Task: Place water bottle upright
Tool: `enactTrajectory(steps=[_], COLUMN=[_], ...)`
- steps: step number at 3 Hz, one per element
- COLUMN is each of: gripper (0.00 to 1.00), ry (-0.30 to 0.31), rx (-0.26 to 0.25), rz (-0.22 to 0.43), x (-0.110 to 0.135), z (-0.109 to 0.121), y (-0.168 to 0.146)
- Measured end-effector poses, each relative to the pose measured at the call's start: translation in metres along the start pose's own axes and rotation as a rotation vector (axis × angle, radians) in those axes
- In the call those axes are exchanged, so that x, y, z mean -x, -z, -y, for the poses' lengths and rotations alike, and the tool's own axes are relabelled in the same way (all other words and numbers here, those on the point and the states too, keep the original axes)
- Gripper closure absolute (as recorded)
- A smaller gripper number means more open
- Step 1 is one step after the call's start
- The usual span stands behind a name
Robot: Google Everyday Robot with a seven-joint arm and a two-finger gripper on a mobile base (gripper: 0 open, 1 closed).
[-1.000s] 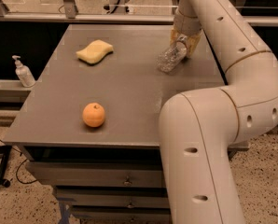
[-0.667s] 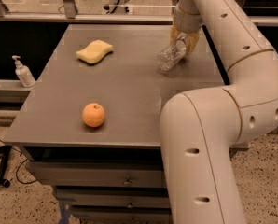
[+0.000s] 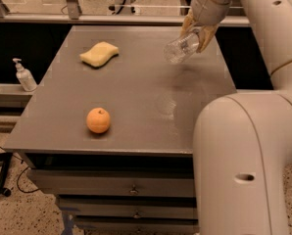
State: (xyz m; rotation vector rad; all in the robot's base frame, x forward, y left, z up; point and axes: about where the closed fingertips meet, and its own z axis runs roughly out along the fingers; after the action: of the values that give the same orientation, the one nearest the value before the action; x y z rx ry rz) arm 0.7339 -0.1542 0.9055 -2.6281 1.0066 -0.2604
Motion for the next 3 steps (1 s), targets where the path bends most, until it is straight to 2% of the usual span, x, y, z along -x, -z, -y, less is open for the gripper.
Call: enactTrajectory(steps=[1,2,3], gripper=[1.0,1.0,1.0], ry=[-0.008,-0.004,-0.017], rx=[-0.122,-0.28,-0.312], rz=[0.088,0.124,0.139], x=[0.023,0.048,0.056], z=[-0.007,-0.017,-0.017], y=[0.019,0.046,0.027])
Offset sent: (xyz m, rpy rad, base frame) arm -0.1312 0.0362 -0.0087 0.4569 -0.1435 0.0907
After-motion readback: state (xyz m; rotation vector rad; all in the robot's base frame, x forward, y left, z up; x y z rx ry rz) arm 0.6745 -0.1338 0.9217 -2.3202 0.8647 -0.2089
